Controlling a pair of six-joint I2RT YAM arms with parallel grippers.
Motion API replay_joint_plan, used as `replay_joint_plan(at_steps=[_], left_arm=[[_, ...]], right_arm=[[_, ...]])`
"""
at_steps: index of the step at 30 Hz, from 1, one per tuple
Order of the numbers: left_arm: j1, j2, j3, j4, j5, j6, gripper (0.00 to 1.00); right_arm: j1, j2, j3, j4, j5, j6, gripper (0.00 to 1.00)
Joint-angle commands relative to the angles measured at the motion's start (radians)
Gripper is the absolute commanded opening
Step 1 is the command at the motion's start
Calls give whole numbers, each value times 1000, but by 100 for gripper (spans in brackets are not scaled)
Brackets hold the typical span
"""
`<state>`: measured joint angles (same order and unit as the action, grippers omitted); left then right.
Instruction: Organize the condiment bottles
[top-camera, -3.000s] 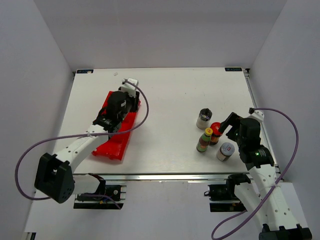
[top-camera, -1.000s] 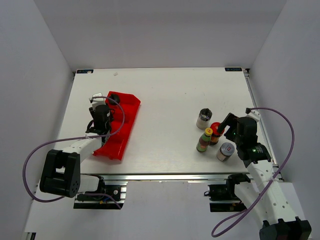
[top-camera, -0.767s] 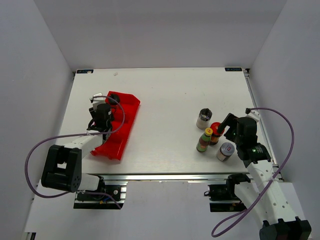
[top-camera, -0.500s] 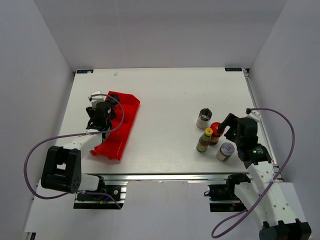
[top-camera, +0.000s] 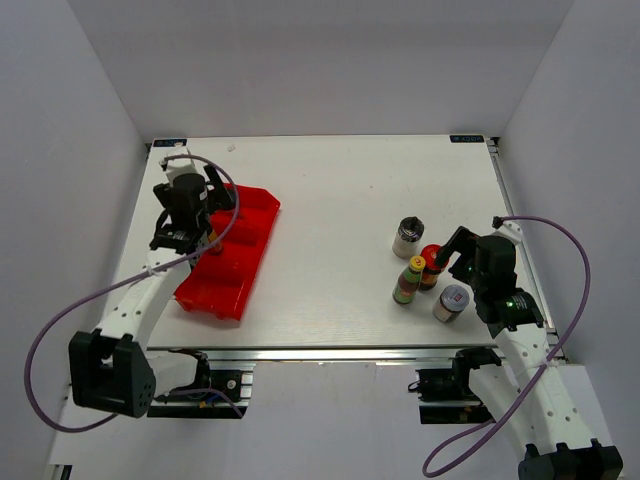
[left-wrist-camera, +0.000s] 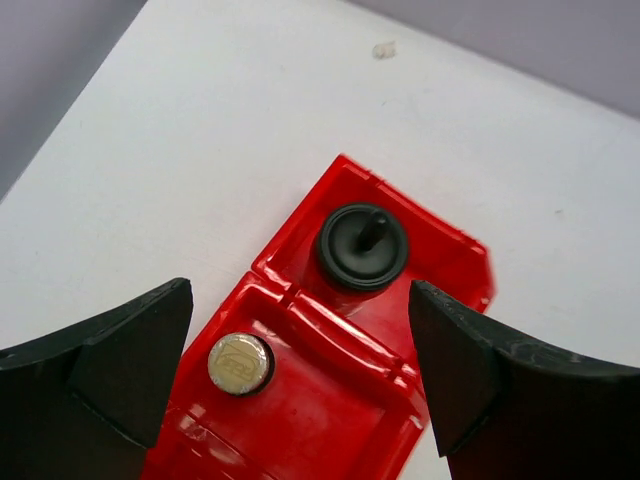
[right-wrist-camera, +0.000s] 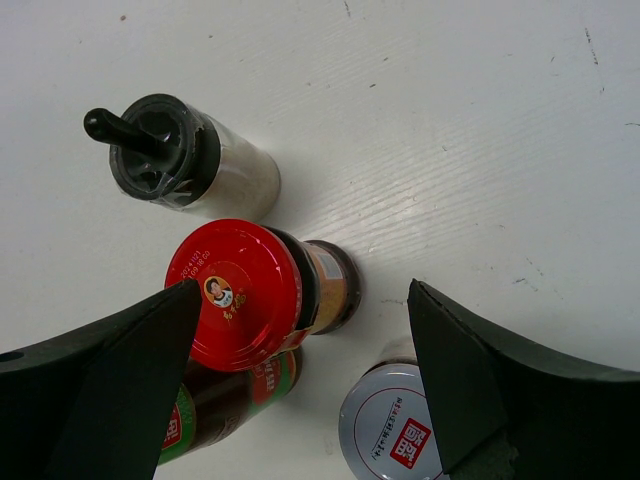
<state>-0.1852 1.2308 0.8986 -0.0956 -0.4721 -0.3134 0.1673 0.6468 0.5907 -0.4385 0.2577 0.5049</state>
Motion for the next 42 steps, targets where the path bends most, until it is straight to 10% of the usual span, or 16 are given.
replay_joint_plan(at_steps=[1,7,17,42], left_arm=[[1,-99,59,-125,68,-18,98],[-138,-182,27,-53,357,55,98],[-794,152,-4,131,257,287,98],[-1001,650,241,530,419,249,98]], right_arm=[[-3,-13,24,21,-8,-14,89],[-2,-22,28,17,-2,-3,89],[-3,-12,60,-8,41,17,89],[-3,-56,41,0,37,17,89]])
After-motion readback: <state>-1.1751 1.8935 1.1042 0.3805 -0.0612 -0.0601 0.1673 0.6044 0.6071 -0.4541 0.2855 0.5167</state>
